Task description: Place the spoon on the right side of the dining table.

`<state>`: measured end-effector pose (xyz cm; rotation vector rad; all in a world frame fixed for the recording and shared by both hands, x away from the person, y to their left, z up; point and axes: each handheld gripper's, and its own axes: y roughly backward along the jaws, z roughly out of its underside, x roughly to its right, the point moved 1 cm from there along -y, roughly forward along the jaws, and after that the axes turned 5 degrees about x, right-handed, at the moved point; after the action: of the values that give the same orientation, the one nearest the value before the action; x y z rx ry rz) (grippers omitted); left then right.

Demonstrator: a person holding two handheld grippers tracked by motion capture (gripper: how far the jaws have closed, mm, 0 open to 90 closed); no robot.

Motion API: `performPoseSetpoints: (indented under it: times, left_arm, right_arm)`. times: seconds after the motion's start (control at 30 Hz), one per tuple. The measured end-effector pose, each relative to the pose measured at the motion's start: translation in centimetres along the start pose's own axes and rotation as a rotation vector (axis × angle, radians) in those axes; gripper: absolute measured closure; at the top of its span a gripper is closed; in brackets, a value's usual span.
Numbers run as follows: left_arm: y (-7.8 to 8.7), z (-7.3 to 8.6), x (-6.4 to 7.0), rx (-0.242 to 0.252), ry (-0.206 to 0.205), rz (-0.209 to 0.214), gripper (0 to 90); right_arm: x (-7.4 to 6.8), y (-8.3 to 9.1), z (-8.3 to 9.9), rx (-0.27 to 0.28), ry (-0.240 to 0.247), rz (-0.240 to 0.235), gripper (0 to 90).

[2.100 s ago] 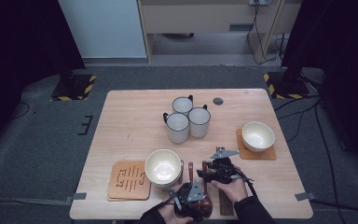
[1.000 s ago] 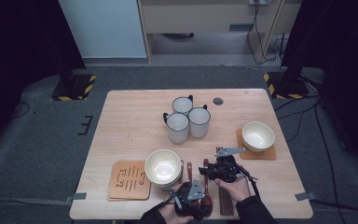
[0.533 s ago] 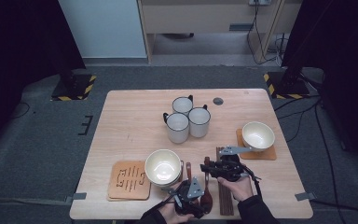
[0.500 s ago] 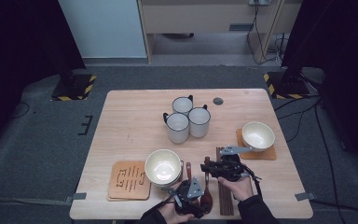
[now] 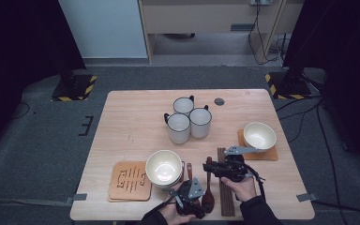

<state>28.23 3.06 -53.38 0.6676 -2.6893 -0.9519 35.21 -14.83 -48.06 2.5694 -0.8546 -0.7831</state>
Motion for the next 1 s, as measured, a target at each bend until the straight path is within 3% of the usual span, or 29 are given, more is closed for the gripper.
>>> performPoseSetpoints:
  times: [0.4,0.6,1.0]
  left_arm:
    - [0.07,-0.04,-0.10,-0.005,-0.001,-0.010,25.2]
    - [0.03,-0.01,-0.06,-0.009,0.002,-0.012,25.3]
    - [0.00,-0.02,-0.09,-0.010,0.007,-0.010,25.3]
  right_arm:
    - [-0.16,0.50,-0.27,0.036,-0.033,-0.047,77.9]
    - [-0.05,0.80,-0.41,0.059,-0.095,-0.084,83.4]
    - [-0.22,0.98,-0.55,0.055,-0.100,-0.089,83.9]
